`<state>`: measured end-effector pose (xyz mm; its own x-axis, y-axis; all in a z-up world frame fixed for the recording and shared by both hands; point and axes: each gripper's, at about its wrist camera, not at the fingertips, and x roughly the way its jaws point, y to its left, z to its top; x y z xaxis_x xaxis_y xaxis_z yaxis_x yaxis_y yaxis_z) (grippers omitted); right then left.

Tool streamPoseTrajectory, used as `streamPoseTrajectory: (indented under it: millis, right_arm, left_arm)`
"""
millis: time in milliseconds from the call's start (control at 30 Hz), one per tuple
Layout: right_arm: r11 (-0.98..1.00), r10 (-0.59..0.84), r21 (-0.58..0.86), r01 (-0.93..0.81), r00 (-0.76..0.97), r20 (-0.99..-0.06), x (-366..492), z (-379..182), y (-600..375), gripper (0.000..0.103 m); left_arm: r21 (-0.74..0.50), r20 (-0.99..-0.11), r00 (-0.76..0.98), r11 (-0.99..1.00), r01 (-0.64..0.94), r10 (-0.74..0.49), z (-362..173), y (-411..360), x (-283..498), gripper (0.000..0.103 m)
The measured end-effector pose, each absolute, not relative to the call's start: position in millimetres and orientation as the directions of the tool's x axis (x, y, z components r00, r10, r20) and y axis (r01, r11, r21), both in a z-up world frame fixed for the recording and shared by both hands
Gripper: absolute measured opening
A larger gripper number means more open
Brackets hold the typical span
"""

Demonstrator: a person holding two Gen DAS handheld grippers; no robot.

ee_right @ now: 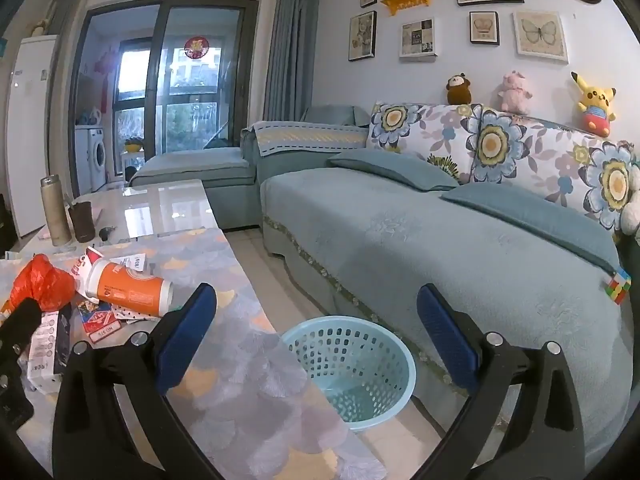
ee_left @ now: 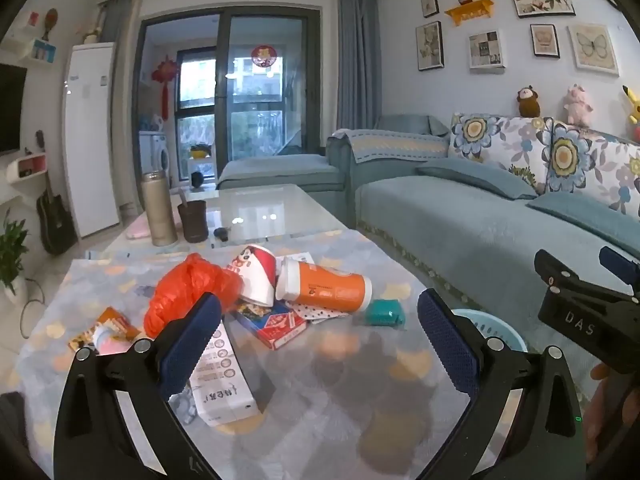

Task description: Collect trash

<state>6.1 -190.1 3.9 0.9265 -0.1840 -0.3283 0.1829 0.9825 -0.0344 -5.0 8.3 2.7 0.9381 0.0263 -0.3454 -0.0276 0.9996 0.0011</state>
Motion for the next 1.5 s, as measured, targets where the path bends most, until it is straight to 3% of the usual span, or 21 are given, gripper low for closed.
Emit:
streamPoseTrajectory:
  millis: [1500]
  right_arm:
    - [0.984, -0.171, -0.021, 0.175, 0.927, -0.333, 4, 7, -197, 0.095]
  left_arm:
    - [-0.022, -0.350, 0.937, 1.000, -0.020, 0.011, 2, 14, -6, 0.096]
